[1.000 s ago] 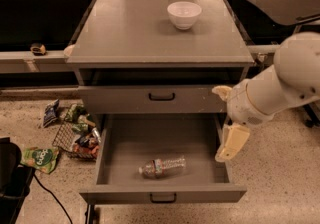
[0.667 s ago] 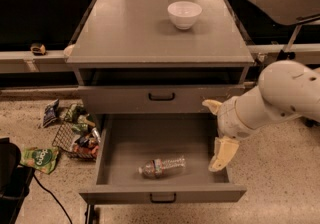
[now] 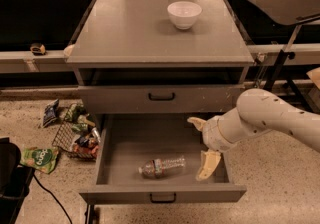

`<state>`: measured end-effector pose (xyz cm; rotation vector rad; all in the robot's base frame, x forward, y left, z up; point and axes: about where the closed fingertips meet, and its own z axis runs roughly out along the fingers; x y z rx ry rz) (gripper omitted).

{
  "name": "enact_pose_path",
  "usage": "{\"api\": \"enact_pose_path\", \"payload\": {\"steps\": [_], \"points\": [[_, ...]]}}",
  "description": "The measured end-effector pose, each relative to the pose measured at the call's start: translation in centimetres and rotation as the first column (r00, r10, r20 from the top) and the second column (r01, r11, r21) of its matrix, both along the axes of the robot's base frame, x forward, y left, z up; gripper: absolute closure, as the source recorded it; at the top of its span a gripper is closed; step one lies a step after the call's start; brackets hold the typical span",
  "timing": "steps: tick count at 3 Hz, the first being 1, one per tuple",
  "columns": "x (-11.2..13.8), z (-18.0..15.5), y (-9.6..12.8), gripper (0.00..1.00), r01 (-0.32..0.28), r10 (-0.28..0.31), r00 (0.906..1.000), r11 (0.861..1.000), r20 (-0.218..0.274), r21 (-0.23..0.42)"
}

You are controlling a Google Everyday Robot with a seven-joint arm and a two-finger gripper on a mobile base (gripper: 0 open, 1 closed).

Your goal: Pick water bottle from middle drawer and place on counter

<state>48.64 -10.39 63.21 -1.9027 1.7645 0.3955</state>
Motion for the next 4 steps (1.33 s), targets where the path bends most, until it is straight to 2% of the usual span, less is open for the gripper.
{"api": "enact_pose_path", "payload": {"steps": [1,3,4], "points": [[0.0,-0.1,0.1,0.0,-0.002,0.002,1.0,1.0,0.0,-0.001],[3.1,-10.3,2.6,0.0,-0.062,0.063,0.998,0.998,0.01,-0.02],[4.6,-14.1,3.7,0.0,-0.09,0.09,0.996,0.996,-0.004,0.004]]}}
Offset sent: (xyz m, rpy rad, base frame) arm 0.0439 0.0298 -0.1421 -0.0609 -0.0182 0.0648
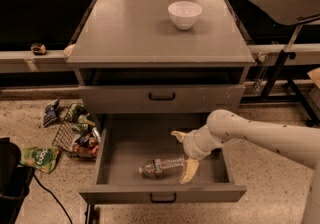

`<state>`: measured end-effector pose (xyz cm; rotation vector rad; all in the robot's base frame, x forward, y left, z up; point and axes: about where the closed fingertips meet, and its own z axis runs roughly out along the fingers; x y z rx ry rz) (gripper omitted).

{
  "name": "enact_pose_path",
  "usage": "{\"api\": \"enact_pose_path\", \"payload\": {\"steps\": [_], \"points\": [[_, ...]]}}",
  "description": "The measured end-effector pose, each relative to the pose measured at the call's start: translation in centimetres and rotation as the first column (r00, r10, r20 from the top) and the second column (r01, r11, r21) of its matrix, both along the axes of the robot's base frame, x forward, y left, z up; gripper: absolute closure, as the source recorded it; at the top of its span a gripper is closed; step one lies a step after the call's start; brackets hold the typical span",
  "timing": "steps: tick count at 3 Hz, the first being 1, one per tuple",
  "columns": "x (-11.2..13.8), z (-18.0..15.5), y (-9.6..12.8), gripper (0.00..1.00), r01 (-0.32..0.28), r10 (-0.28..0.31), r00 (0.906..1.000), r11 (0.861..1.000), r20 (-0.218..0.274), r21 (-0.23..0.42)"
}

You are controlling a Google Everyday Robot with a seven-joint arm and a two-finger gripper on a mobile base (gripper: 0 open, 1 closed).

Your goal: Pick water bottle from middle drawer and place on counter

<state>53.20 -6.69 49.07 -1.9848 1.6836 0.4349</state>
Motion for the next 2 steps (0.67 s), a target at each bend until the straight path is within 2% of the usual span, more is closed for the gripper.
{"api": "enact_pose_path", "payload": {"steps": [1,2], "points": [[1.8,-2.6,1.1,0.18,-0.026,0.026,0.9996,0.999,-0.01,0.029],[3.2,-4.7,2.2,0.41,-0.051,0.053,0.9983,0.998,-0.025,0.046]]}}
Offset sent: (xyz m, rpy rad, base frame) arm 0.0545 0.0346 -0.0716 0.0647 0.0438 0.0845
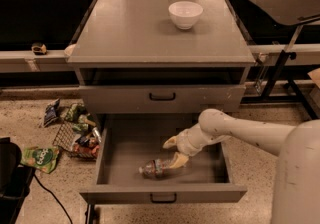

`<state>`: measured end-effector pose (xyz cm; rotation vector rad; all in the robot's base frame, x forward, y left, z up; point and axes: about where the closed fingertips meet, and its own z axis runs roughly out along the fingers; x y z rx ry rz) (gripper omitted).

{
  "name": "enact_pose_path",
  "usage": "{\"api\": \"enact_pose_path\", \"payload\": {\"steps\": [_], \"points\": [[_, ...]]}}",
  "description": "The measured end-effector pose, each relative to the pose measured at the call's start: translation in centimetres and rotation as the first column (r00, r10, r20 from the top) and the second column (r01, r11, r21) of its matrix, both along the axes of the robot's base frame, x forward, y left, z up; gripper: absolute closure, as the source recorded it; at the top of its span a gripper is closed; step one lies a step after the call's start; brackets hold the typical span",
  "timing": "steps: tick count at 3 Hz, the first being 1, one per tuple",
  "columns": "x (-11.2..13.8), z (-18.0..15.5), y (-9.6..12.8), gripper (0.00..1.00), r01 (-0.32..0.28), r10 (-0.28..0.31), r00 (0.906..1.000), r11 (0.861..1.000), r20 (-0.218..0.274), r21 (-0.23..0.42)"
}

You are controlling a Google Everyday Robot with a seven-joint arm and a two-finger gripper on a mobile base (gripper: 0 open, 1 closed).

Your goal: Pick water bottle from middle drawer and place on counter

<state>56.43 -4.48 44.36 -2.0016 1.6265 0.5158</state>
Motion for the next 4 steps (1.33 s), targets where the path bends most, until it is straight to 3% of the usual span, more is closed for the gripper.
{"api": "enact_pose_path", "payload": {"steps": [1,3,4], "points": [[1.0,-2.3,1.3,0.58,-0.032,0.032,0.999,0.999,-0.031,0.008],[1.3,-6.2,3.5,0.16,-0.084,0.086,0.9901,0.996,-0.111,0.017],[1.1,-7.3,4.1,0.0,-0.1,0.101,0.9854,0.995,-0.137,0.019]]}}
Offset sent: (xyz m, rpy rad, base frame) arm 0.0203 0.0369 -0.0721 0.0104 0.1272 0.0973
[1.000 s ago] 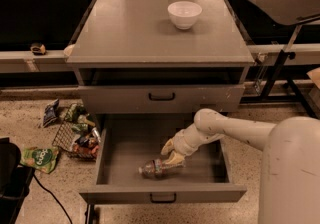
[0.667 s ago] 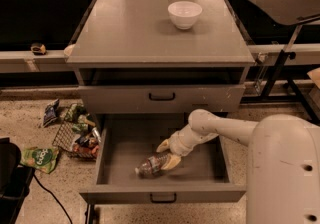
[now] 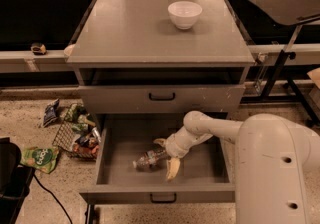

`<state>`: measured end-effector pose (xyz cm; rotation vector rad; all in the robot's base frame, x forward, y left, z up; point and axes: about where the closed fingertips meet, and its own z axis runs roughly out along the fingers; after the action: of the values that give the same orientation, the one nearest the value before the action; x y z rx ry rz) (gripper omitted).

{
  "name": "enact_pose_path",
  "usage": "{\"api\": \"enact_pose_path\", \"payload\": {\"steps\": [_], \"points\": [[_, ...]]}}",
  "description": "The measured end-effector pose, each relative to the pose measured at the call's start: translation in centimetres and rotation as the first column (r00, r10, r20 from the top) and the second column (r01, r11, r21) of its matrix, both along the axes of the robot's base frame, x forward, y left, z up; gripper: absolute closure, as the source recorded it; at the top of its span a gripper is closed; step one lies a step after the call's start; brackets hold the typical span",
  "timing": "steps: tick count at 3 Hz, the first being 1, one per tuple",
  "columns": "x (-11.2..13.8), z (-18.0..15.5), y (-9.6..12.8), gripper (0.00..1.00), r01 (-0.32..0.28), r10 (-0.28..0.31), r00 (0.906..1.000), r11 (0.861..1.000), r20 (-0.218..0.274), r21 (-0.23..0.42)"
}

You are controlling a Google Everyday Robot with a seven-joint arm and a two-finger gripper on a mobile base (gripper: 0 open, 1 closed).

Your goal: Pick water bottle from middle drawer and place on counter

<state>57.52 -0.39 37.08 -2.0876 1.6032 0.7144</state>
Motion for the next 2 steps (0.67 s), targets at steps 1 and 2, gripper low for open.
{"api": "enact_pose_path", "payload": {"steps": [1,2], "points": [[-0.32,-0.7,0.52,0.18,-0.013,0.013,0.9998,1.0,-0.015,0.005],[-0.32,-0.7,0.53,0.42,-0.013,0.013,0.9998,1.0,-0.015,0.005]]}}
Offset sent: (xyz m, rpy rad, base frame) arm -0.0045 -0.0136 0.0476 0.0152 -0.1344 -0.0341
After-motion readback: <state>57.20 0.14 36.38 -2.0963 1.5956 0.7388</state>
